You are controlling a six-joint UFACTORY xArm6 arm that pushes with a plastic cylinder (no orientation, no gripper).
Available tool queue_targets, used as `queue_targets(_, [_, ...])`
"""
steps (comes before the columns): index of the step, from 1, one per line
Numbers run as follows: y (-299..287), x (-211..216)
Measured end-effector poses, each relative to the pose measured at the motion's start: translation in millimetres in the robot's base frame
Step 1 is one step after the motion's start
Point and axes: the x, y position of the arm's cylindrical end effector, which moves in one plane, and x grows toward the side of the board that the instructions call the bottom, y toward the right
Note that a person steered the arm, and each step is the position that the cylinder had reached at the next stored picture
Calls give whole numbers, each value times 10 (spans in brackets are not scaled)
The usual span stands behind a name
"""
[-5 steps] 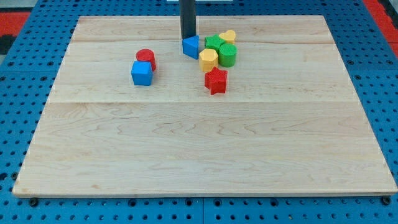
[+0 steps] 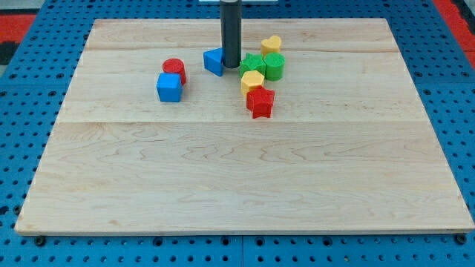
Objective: Slide the blue triangle to the right of the red circle
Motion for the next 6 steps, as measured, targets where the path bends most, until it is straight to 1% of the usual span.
queue_targets(1, [-10,-240])
queue_targets(2, [-382,-239])
queue_targets(3, [-759,-86])
queue_targets(4, [-920,36])
queue_targets(5, [-920,142])
queue_targets(6, [-805,65])
